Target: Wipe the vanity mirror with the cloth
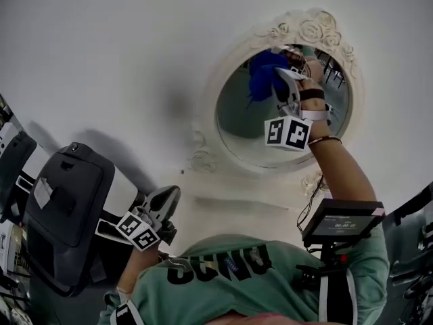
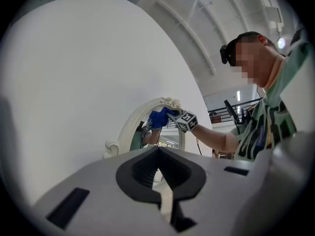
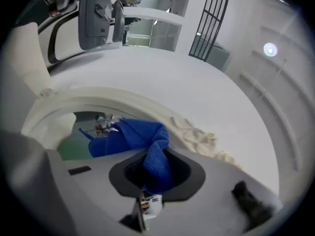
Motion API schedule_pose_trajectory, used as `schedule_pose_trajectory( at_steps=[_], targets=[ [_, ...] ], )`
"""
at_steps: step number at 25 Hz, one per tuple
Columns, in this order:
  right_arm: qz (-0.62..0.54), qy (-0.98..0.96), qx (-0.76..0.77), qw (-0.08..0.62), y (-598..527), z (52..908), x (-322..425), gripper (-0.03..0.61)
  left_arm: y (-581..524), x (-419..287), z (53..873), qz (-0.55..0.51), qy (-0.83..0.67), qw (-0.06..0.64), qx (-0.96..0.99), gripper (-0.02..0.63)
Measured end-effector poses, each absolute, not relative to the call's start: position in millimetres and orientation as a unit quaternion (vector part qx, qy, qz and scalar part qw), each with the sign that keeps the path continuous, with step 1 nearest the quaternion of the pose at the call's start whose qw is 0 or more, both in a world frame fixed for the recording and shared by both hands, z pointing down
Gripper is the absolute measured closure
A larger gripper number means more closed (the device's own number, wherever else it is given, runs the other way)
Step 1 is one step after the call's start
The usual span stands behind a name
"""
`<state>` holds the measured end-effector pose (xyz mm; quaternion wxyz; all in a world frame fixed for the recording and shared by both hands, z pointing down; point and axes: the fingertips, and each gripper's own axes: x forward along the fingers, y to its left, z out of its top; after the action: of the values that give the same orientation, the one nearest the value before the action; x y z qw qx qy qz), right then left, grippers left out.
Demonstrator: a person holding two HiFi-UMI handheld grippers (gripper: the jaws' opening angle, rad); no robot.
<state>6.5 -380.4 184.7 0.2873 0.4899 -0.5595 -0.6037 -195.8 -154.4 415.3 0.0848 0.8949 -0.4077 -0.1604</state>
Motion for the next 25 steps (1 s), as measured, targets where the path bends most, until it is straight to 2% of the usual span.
schedule_pose_trajectory(
  at_steps=[6,20,25],
  targets=[
    [-0.611,-0.513,0.532,0.284,-395,125,20,0.528,-154,-200,417,-0.171,-0.410,0.085,0.892,0.604],
    [-0.612,-0.491,0.536,0.312,-413,131,20,0.529,-156,-190,412,-0.164,-0.404,0.090,0.895,0.604],
    [-0.616,-0.494,0.523,0.321,-412,174,15,0.529,-154,-184,420,-0.158,-0.402,0.103,0.896,0.604]
  ],
)
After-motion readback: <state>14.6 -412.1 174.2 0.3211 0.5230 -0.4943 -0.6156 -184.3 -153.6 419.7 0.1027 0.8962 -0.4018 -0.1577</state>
